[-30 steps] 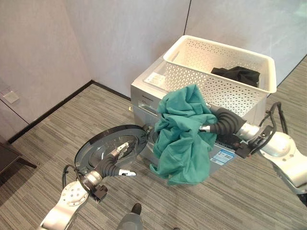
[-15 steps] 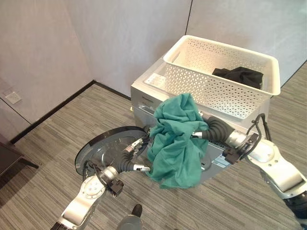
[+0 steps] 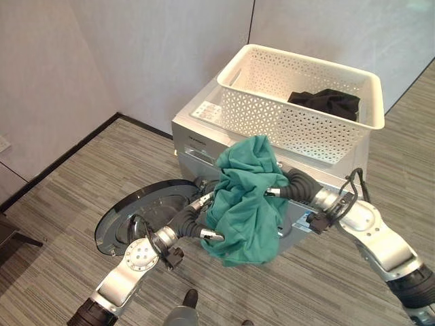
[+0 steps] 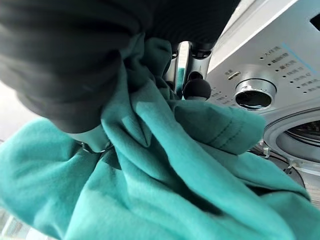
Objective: Grab the laundry basket,head to the washer,open it,put in the laundry and shut it.
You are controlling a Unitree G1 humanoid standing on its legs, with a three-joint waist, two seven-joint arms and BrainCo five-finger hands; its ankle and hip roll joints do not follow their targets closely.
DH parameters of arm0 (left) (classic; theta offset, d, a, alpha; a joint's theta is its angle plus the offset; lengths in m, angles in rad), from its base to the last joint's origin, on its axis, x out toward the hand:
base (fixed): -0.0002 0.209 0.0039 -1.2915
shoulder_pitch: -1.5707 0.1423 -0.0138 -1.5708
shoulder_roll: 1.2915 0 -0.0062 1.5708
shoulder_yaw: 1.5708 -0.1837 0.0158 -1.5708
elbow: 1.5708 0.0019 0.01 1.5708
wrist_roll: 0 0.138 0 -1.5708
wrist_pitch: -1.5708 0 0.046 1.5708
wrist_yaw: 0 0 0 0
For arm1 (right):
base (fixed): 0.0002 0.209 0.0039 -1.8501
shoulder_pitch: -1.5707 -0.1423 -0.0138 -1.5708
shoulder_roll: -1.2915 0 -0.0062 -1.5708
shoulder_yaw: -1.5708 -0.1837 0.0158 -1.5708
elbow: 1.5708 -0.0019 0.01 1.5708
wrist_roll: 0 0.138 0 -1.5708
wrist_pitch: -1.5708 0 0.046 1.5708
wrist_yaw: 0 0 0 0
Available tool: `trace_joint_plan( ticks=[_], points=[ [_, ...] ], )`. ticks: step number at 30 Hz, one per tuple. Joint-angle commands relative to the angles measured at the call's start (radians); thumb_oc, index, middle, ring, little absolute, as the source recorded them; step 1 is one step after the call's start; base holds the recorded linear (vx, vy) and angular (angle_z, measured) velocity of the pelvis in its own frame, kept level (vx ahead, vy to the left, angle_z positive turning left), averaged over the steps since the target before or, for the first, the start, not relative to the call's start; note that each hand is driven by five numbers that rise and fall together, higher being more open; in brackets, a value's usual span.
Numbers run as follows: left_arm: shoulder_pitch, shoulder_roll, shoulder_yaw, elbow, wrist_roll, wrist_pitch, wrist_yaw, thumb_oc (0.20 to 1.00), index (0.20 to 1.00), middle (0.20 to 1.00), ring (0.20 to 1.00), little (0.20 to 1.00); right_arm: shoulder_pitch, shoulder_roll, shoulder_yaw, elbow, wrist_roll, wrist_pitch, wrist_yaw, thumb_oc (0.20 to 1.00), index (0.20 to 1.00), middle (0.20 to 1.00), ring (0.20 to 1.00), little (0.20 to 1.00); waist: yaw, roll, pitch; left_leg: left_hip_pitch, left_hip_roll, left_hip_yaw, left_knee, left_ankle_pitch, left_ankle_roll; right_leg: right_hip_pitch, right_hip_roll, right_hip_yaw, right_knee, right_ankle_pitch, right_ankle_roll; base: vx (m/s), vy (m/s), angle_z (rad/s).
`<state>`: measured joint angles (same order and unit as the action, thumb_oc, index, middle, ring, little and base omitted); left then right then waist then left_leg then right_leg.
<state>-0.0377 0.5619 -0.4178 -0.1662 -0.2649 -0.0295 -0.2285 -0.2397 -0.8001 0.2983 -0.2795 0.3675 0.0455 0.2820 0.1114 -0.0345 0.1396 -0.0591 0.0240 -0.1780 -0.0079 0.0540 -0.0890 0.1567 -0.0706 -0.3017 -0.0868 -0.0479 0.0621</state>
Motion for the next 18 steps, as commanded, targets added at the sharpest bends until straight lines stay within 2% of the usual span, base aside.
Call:
trace_joint_plan(
  ticks=[1, 12, 18],
  points=[
    [-0.027, -0.011, -0.020, 0.021, -0.009, -0.012, -0.002, 1.000, 1.000, 1.000, 1.000, 1.000, -0.042, 0.021, 0.002, -0.017, -0.018, -0.036, -0.057, 0.200, 0.200, 0.200, 0.200, 0.200, -0.023, -0.010, -0.065, -0.107, -0.034, 0.101, -0.054, 0.092, 0.029, -0.003, 0.042, 0.066, 0.041, -0.081, -0.001, 0.01, 0.021, -0.03],
    [-0.063, -0.041, -0.005, 0.094, -0.013, -0.024, 0.051, 1.000, 1.000, 1.000, 1.000, 1.000, -0.065, 0.092, 0.053, 0.039, -0.050, -0.022, -0.073, 0.200, 0.200, 0.200, 0.200, 0.200, -0.029, -0.005, -0.078, -0.089, -0.032, 0.120, -0.063, 0.088, 0.029, 0.001, 0.042, 0.084, 0.035, -0.076, 0.001, 0.02, 0.010, -0.06],
    [-0.050, -0.018, 0.018, 0.098, 0.002, -0.032, 0.052, 1.000, 1.000, 1.000, 1.000, 1.000, -0.081, 0.121, 0.079, 0.056, -0.036, -0.017, -0.071, 0.200, 0.200, 0.200, 0.200, 0.200, -0.021, -0.002, -0.076, -0.085, -0.030, 0.130, -0.065, 0.088, 0.027, 0.007, 0.041, 0.081, 0.028, -0.073, 0.003, 0.02, -0.003, -0.08]
  ],
)
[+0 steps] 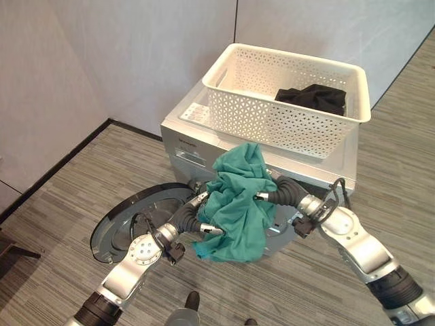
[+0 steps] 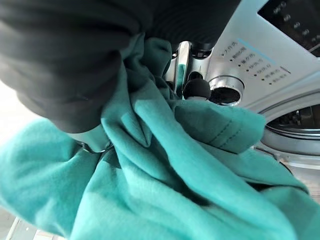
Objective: Grab the laundry basket,head to the washer,open it,put in the laundry and shut it.
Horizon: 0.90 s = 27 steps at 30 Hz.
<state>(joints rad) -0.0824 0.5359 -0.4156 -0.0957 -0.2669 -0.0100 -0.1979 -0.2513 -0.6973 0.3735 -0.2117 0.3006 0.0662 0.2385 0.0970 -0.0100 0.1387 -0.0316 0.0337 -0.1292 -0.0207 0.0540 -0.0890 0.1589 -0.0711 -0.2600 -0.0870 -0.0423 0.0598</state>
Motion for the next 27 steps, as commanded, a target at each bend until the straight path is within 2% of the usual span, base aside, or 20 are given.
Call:
trace_joint_plan(
  ticks=[1, 3, 12, 18, 22, 27],
  points=[
    [0.004, 0.015, 0.021, 0.023, 0.002, -0.052, 0.018, 1.000, 1.000, 1.000, 1.000, 1.000, -0.072, 0.020, 0.005, -0.009, 0.031, -0.037, -0.027, 0.200, 0.200, 0.200, 0.200, 0.200, -0.004, -0.027, -0.075, -0.112, -0.039, 0.082, -0.051, 0.088, 0.027, 0.005, 0.042, 0.040, 0.028, -0.079, 0.005, 0.03, -0.004, -0.06],
    [0.057, 0.052, 0.056, 0.014, -0.001, -0.054, 0.000, 1.000, 1.000, 1.000, 1.000, 1.000, -0.064, 0.018, -0.003, 0.003, 0.012, -0.031, -0.024, 0.200, 0.200, 0.200, 0.200, 0.200, 0.003, -0.024, -0.076, -0.110, -0.038, 0.086, -0.050, 0.086, 0.028, 0.007, 0.042, 0.038, 0.024, -0.078, 0.007, 0.04, -0.001, -0.03],
    [0.069, 0.059, 0.061, 0.084, 0.049, -0.053, 0.004, 1.000, 1.000, 1.000, 1.000, 1.000, -0.063, 0.046, -0.013, 0.038, -0.009, -0.030, -0.045, 0.200, 0.200, 0.200, 0.200, 0.200, 0.004, -0.022, -0.081, -0.107, -0.039, 0.089, -0.053, 0.086, 0.029, 0.007, 0.049, 0.035, 0.022, -0.083, 0.004, 0.01, 0.001, 0.00],
    [0.065, 0.063, 0.077, 0.089, 0.028, -0.045, 0.010, 1.000, 1.000, 1.000, 1.000, 1.000, -0.064, 0.062, -0.011, 0.049, -0.029, -0.022, -0.048, 0.200, 0.200, 0.200, 0.200, 0.200, 0.004, -0.021, -0.079, -0.108, -0.039, 0.093, -0.053, 0.085, 0.030, 0.004, 0.049, 0.031, 0.026, -0.086, 0.005, 0.01, -0.002, 0.00],
    [0.034, 0.113, 0.087, 0.049, -0.014, -0.051, 0.009, 1.000, 1.000, 1.000, 1.000, 1.000, -0.066, 0.081, 0.007, 0.084, -0.044, -0.012, -0.045, 0.200, 0.200, 0.200, 0.200, 0.200, 0.007, -0.015, -0.077, -0.105, -0.039, 0.096, -0.053, 0.083, 0.031, 0.004, 0.048, 0.027, 0.028, -0.087, 0.003, 0.04, -0.008, 0.00],
    [-0.013, 0.157, 0.043, 0.051, -0.048, -0.065, 0.002, 1.000, 1.000, 1.000, 1.000, 1.000, -0.130, 0.110, 0.069, 0.130, -0.039, -0.016, -0.046, 0.200, 0.200, 0.200, 0.200, 0.200, 0.010, -0.011, -0.073, -0.102, -0.037, 0.099, -0.052, 0.081, 0.032, 0.006, 0.048, 0.028, 0.023, -0.085, 0.002, 0.02, -0.008, -0.01]
  ],
)
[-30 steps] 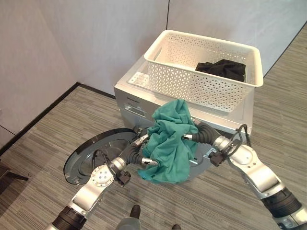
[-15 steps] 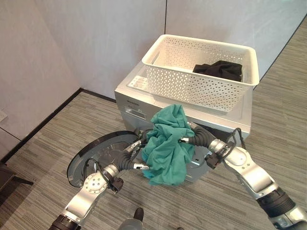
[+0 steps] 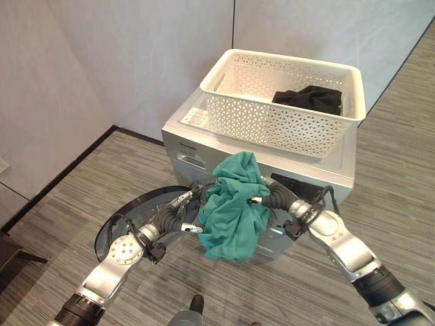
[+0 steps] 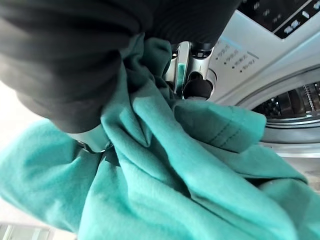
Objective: Grab the laundry basket,head to the washer,open it,put in the laundry and shut it.
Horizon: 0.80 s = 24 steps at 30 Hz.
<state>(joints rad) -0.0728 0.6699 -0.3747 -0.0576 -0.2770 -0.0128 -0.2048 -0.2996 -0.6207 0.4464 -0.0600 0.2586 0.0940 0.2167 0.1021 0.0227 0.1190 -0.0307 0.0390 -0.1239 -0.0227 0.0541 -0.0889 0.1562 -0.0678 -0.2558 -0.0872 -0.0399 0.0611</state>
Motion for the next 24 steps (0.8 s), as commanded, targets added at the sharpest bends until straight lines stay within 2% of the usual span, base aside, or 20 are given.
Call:
trace_joint_plan(
  ticks=[1, 5, 8, 12, 13, 17, 18, 20, 24],
  points=[
    [-0.025, 0.018, 0.005, 0.019, -0.038, -0.066, 0.016, 1.000, 1.000, 1.000, 1.000, 1.000, -0.083, 0.037, -0.004, -0.024, 0.004, -0.045, -0.027, 0.200, 0.200, 0.200, 0.200, 0.200, 0.004, -0.045, -0.055, -0.102, -0.042, 0.095, -0.050, 0.080, 0.031, 0.010, 0.045, 0.025, 0.023, -0.087, 0.001, 0.04, -0.007, -0.02],
    [-0.048, -0.012, 0.000, 0.070, -0.019, -0.078, 0.043, 1.000, 1.000, 1.000, 1.000, 1.000, -0.077, 0.065, -0.008, -0.023, 0.009, -0.052, -0.041, 0.200, 0.200, 0.200, 0.200, 0.200, -0.001, -0.046, -0.062, -0.096, -0.041, 0.099, -0.051, 0.077, 0.032, 0.012, 0.046, 0.028, 0.024, -0.089, -0.001, 0.03, -0.009, -0.01],
    [-0.135, -0.095, -0.053, 0.087, 0.008, -0.056, 0.077, 1.000, 1.000, 1.000, 1.000, 1.000, -0.076, 0.096, 0.003, -0.016, 0.015, -0.052, -0.061, 0.200, 0.200, 0.200, 0.200, 0.200, -0.012, -0.049, -0.060, -0.091, -0.038, 0.103, -0.052, 0.076, 0.032, 0.014, 0.048, 0.031, 0.026, -0.092, -0.003, 0.00, 0.000, 0.00],
    [-0.150, -0.148, -0.071, 0.115, 0.016, -0.038, 0.081, 1.000, 1.000, 1.000, 1.000, 1.000, -0.068, 0.102, -0.006, -0.012, 0.006, -0.042, -0.068, 0.200, 0.200, 0.200, 0.200, 0.200, -0.019, -0.052, -0.060, -0.091, -0.036, 0.101, -0.053, 0.075, 0.031, 0.012, 0.048, 0.031, 0.025, -0.093, -0.003, 0.00, -0.006, -0.02],
    [-0.103, -0.123, -0.043, 0.122, 0.063, -0.049, 0.083, 1.000, 1.000, 1.000, 1.000, 1.000, -0.064, 0.089, -0.019, -0.017, -0.004, -0.034, -0.065, 0.200, 0.200, 0.200, 0.200, 0.200, -0.013, -0.052, -0.058, -0.091, -0.037, 0.100, -0.052, 0.075, 0.031, 0.011, 0.048, 0.029, 0.025, -0.092, -0.004, 0.00, -0.010, -0.06],
    [0.004, -0.084, -0.043, 0.057, 0.004, -0.032, 0.020, 1.000, 1.000, 1.000, 1.000, 1.000, -0.036, 0.079, -0.046, -0.007, -0.033, -0.038, -0.076, 0.200, 0.200, 0.200, 0.200, 0.200, 0.003, -0.045, -0.051, -0.101, -0.042, 0.093, -0.053, 0.079, 0.032, 0.010, 0.048, 0.015, 0.019, -0.089, -0.005, 0.00, -0.005, -0.01],
    [-0.127, -0.185, -0.155, 0.120, 0.004, 0.002, 0.023, 1.000, 1.000, 1.000, 1.000, 1.000, -0.062, 0.112, -0.009, 0.010, -0.033, -0.024, -0.078, 0.200, 0.200, 0.200, 0.200, 0.200, -0.017, -0.050, -0.052, -0.096, -0.042, 0.098, -0.053, 0.074, 0.032, 0.012, 0.048, 0.021, 0.019, -0.093, -0.004, 0.00, -0.008, 0.06],
    [-0.207, -0.263, -0.171, 0.192, 0.038, -0.012, 0.103, 1.000, 1.000, 1.000, 1.000, 1.000, -0.063, 0.138, 0.019, 0.029, -0.014, -0.031, -0.098, 0.200, 0.200, 0.200, 0.200, 0.200, -0.025, -0.052, -0.047, -0.098, -0.037, 0.101, -0.054, 0.077, 0.032, 0.008, 0.049, 0.027, 0.018, -0.088, -0.004, -0.01, -0.014, 0.06],
    [-0.303, -0.347, -0.239, 0.299, 0.053, -0.014, 0.126, 1.000, 1.000, 1.000, 1.000, 1.000, -0.107, 0.164, 0.054, 0.052, -0.005, -0.032, -0.113, 0.200, 0.200, 0.200, 0.200, 0.200, -0.042, -0.053, -0.047, -0.096, -0.035, 0.104, -0.055, 0.074, 0.032, 0.005, 0.048, 0.037, 0.020, -0.088, -0.003, 0.01, -0.001, -0.14]
  ],
)
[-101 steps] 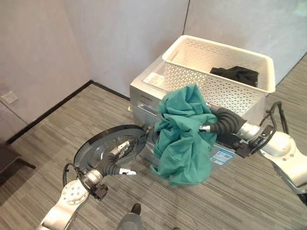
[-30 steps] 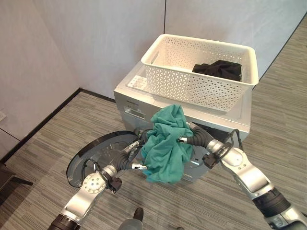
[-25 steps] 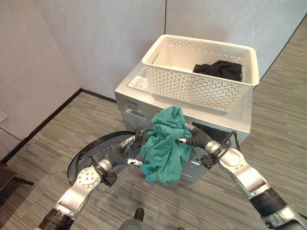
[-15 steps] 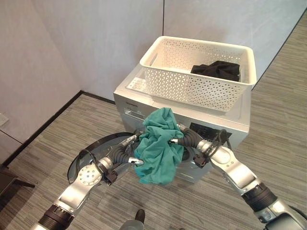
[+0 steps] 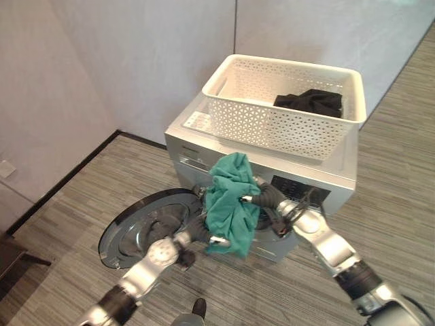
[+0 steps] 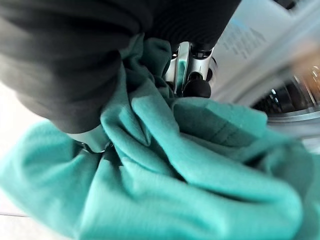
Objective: Grab the laundry basket,head to the washer,open it,put in the laundry and shut it.
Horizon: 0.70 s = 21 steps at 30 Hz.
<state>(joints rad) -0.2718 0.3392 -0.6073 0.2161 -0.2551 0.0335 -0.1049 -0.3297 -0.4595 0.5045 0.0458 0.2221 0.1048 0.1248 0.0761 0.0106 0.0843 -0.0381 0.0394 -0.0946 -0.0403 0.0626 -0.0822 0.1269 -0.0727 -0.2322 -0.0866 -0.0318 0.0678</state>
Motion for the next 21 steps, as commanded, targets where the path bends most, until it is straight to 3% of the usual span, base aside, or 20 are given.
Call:
trace_joint_plan(
  ticks=[1, 12, 14, 15, 21],
  points=[
    [-0.120, -0.031, -0.021, 0.047, 0.028, -0.059, 0.030, 1.000, 1.000, 1.000, 1.000, 1.000, -0.083, 0.006, 0.003, -0.050, 0.034, -0.043, -0.026, 0.200, 0.200, 0.200, 0.200, 0.200, -0.020, -0.041, -0.013, -0.088, -0.035, 0.076, -0.037, 0.066, 0.026, 0.035, 0.052, 0.014, 0.019, -0.096, -0.009, 0.01, 0.008, -0.05],
    [-0.258, -0.143, -0.131, 0.161, 0.015, -0.068, 0.065, 1.000, 1.000, 1.000, 1.000, 1.000, -0.140, 0.024, 0.055, -0.019, 0.069, -0.052, -0.066, 0.200, 0.200, 0.200, 0.200, 0.200, -0.042, -0.037, 0.000, -0.090, -0.036, 0.081, -0.040, 0.065, 0.026, 0.029, 0.049, 0.019, 0.018, -0.092, -0.005, 0.00, 0.002, -0.01],
    [-0.258, -0.148, -0.133, 0.165, 0.013, -0.070, 0.069, 0.395, 0.395, 0.395, 0.395, 0.395, -0.139, 0.024, 0.056, -0.019, 0.067, -0.054, -0.069, 0.200, 0.200, 0.200, 0.200, 0.200, -0.041, -0.037, 0.002, -0.090, -0.036, 0.083, -0.040, 0.065, 0.026, 0.028, 0.049, 0.020, 0.019, -0.091, -0.004, 0.00, 0.000, 0.00],
    [-0.262, -0.150, -0.134, 0.169, 0.014, -0.070, 0.072, 0.200, 0.200, 0.200, 0.200, 0.200, -0.140, 0.023, 0.057, -0.019, 0.066, -0.055, -0.071, 0.200, 0.200, 0.200, 0.200, 0.200, -0.041, -0.037, 0.003, -0.090, -0.036, 0.083, -0.040, 0.065, 0.026, 0.027, 0.048, 0.020, 0.019, -0.091, -0.004, 0.00, 0.000, 0.00],
    [-0.252, -0.138, -0.125, 0.162, 0.066, -0.082, 0.080, 0.200, 0.200, 0.200, 0.200, 0.200, -0.112, 0.012, 0.048, -0.032, 0.066, -0.060, -0.064, 0.200, 0.200, 0.200, 0.200, 0.200, -0.040, -0.039, 0.003, -0.087, -0.036, 0.087, -0.041, 0.063, 0.027, 0.028, 0.047, 0.021, 0.018, -0.090, -0.003, 0.00, -0.001, -0.01]
  ],
)
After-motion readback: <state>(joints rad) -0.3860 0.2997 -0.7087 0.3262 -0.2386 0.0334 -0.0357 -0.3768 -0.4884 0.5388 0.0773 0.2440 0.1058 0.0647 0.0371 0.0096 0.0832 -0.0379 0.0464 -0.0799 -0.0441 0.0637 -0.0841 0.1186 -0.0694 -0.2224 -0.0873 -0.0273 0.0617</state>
